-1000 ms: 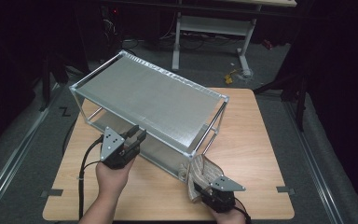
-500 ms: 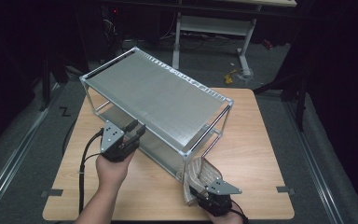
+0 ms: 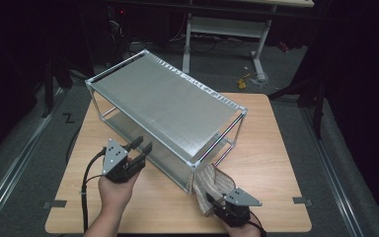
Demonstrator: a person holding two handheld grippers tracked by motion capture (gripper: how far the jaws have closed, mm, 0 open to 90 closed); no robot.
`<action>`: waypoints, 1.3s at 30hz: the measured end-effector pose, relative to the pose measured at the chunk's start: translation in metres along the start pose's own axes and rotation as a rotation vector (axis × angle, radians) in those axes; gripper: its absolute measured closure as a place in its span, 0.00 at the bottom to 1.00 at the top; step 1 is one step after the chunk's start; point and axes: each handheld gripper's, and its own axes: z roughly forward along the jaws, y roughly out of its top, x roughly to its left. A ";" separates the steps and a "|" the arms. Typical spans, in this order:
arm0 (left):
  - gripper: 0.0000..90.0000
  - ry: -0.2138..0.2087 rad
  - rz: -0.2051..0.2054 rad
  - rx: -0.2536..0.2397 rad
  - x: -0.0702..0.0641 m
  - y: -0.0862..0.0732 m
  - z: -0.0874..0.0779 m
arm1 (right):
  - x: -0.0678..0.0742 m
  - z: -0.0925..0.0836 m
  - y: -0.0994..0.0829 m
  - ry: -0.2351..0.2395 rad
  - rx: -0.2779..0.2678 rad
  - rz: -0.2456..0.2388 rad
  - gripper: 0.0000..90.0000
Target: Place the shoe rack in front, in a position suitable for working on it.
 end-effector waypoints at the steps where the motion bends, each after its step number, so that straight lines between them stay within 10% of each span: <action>1: 0.67 -0.010 0.000 0.006 -0.003 -0.004 -0.001 | -0.003 -0.002 0.000 -0.013 -0.009 0.000 0.80; 18: 0.63 -0.282 0.037 0.110 -0.097 -0.049 0.023 | -0.025 -0.028 0.007 -0.135 -0.149 0.030 0.80; 28: 0.89 -0.247 0.063 0.117 -0.111 -0.051 0.038 | -0.024 -0.037 0.011 -0.158 -0.211 0.025 0.80; 39: 0.90 -0.242 0.082 0.099 -0.105 -0.057 0.018 | -0.023 -0.049 0.019 -0.192 -0.287 0.011 0.80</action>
